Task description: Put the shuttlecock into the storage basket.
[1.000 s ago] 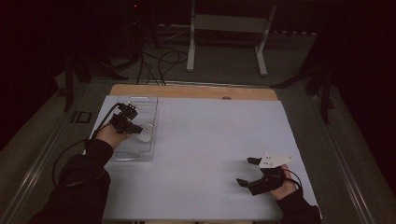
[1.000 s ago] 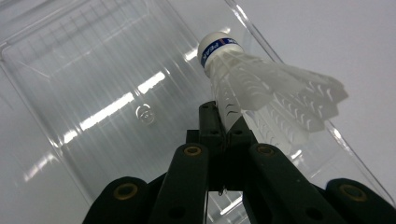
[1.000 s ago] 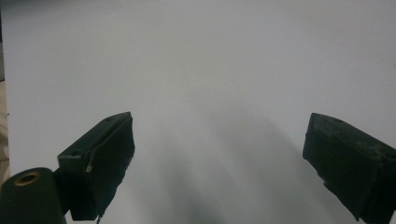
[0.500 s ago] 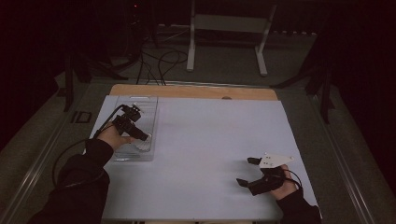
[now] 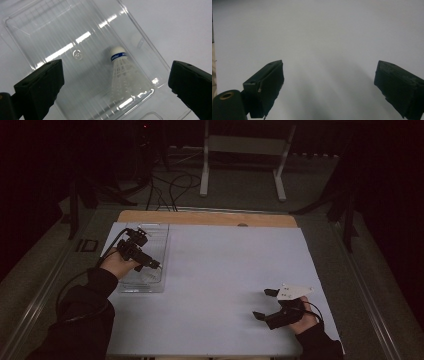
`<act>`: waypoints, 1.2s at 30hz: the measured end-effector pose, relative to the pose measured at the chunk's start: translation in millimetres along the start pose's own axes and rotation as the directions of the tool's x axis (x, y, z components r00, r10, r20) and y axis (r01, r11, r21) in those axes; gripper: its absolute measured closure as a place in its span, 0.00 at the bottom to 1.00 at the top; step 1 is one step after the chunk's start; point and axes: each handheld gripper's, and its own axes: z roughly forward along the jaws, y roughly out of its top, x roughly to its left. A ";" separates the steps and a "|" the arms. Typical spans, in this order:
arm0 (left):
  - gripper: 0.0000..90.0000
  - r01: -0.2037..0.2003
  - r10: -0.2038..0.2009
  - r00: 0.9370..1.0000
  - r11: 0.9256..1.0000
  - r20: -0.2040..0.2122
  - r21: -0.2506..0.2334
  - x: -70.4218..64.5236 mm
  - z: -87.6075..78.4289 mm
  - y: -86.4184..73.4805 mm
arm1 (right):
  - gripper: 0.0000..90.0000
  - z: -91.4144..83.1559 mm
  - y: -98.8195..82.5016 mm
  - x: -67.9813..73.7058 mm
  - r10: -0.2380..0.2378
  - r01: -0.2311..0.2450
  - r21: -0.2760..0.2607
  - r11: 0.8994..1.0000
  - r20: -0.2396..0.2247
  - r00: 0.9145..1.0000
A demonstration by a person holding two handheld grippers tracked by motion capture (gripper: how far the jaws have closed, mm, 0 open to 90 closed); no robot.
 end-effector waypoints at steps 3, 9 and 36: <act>0.01 -0.003 0.003 1.000 1.000 0.011 -0.012 -1.8 -2.9 0.3 | 0.10 -0.5 0.0 0.0 0.002 -0.002 -0.001 1.000 0.002 1.000; 0.00 -0.026 0.026 1.000 0.999 0.015 -0.022 -7.6 -7.7 1.3 | 0.10 -0.7 0.4 0.2 -0.001 0.001 -0.002 1.000 0.004 1.000; 0.00 -0.175 0.187 0.975 0.979 0.118 -0.106 -51.4 -17.3 8.7 | 0.10 -0.5 -0.1 0.3 0.004 -0.004 -0.002 1.000 0.003 1.000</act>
